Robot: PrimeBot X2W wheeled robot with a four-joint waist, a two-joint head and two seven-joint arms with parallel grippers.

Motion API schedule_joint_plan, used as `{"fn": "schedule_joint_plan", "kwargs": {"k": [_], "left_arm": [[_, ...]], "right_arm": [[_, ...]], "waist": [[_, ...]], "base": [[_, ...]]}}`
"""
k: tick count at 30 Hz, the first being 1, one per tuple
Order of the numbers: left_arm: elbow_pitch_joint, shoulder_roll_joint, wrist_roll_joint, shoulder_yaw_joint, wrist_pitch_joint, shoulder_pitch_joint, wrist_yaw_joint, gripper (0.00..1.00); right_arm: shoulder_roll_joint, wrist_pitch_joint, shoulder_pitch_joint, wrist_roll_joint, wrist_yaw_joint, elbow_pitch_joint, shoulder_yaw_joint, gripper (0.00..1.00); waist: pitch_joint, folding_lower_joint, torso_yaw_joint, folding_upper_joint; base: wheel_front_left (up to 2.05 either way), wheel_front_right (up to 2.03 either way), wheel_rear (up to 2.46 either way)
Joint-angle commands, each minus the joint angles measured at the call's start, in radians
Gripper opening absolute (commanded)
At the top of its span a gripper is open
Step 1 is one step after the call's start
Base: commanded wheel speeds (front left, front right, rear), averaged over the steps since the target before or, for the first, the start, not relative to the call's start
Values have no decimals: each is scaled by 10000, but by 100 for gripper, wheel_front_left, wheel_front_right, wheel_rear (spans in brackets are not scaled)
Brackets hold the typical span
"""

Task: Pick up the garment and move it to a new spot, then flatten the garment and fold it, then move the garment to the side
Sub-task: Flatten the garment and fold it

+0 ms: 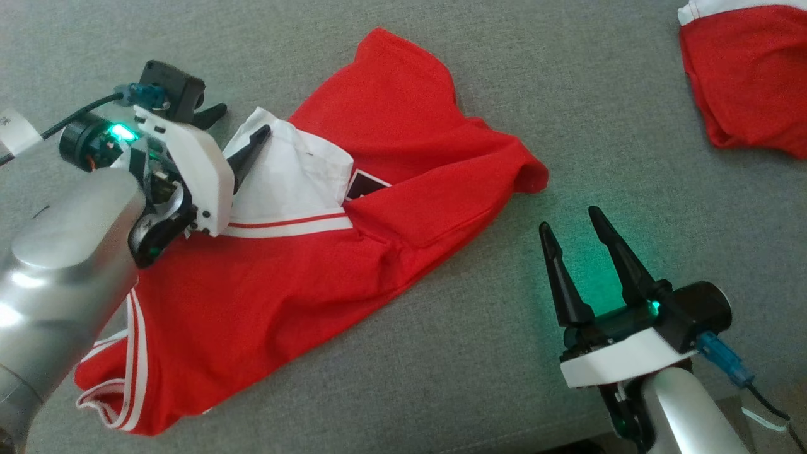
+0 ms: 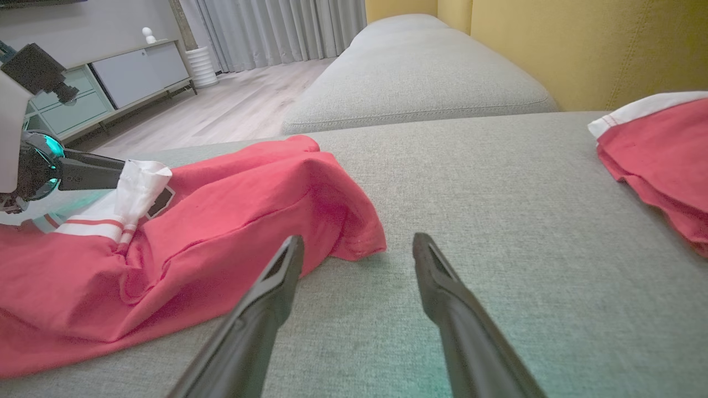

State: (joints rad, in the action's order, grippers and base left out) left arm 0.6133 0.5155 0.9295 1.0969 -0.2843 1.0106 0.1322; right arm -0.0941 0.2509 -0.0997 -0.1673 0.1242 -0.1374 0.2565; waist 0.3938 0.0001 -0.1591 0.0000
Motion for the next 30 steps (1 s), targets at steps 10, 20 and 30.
{"fn": "schedule_joint_plan", "kwargs": {"k": [10,20,30], "left_arm": [[25,398,665,1141,902,1095,-16,0],[931,396,439,1607,3071,1566,-16,0],[2111,394,485,1679,4113,1658,-16,0]], "right_arm": [[-25,109,-264,-4,65,325,166,100],[-269,109,83,-51,65,-146,3,100],[-437,109,-116,-141,65,-1762,-542,100]], "waist": [[138,-1,83,0],[-661,-1,1066,0],[-1239,-1,1967,0]], "base": [[0,0,0],[0,0,0],[0,0,0]]}}
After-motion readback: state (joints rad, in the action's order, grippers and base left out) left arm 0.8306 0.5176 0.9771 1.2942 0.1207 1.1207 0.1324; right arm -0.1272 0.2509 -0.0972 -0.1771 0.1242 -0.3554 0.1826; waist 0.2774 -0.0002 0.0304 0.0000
